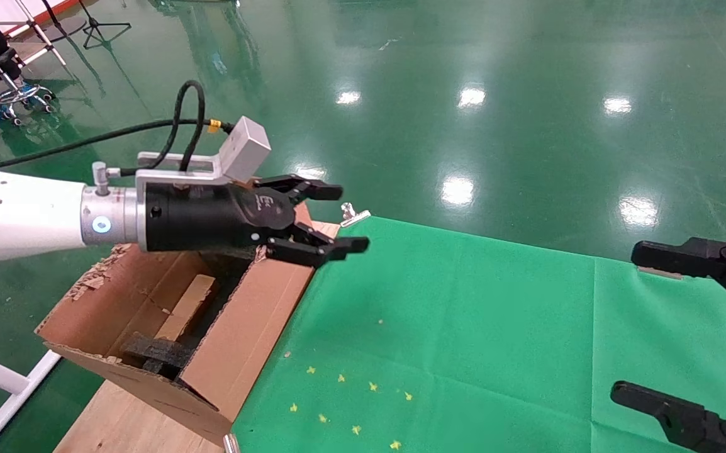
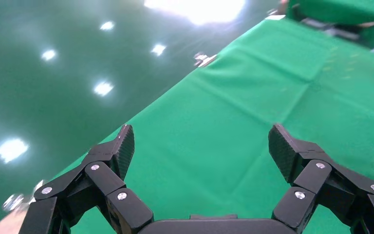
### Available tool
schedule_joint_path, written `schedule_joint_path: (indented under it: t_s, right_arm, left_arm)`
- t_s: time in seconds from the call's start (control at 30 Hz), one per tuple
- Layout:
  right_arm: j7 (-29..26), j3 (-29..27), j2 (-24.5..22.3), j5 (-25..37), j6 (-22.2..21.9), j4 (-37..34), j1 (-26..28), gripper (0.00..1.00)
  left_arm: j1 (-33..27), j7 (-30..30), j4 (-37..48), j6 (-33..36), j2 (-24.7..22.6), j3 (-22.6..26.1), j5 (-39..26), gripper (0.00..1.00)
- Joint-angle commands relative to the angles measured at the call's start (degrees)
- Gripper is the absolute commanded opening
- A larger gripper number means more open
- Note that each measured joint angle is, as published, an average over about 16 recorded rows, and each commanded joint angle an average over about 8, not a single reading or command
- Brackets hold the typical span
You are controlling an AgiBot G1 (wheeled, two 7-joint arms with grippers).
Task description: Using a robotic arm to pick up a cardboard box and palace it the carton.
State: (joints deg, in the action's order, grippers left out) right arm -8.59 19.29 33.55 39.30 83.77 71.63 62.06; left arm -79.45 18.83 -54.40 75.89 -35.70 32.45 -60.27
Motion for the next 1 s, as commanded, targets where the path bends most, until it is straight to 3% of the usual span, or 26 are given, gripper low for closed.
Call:
schedule_joint_path:
  t_s: [0.03, 0.63, 1.0]
  right_arm:
    - [0.0, 0.0, 0.0, 0.0, 0.0, 0.0, 0.0, 1.00]
    - [0.0, 0.0, 0.0, 0.0, 0.0, 0.0, 0.0, 1.00]
    - [0.0, 0.0, 0.0, 0.0, 0.0, 0.0, 0.0, 1.00]
  left_arm:
    - [1.6, -0.7, -1.7, 0.9, 0.1, -1.5, 1.6, 1.00]
    - [15.8, -7.1, -16.9, 8.6, 0.6, -14.5, 16.2, 1.00]
    - [19.3, -8.5, -20.7, 10.6, 0.7, -17.8, 20.0, 1.00]
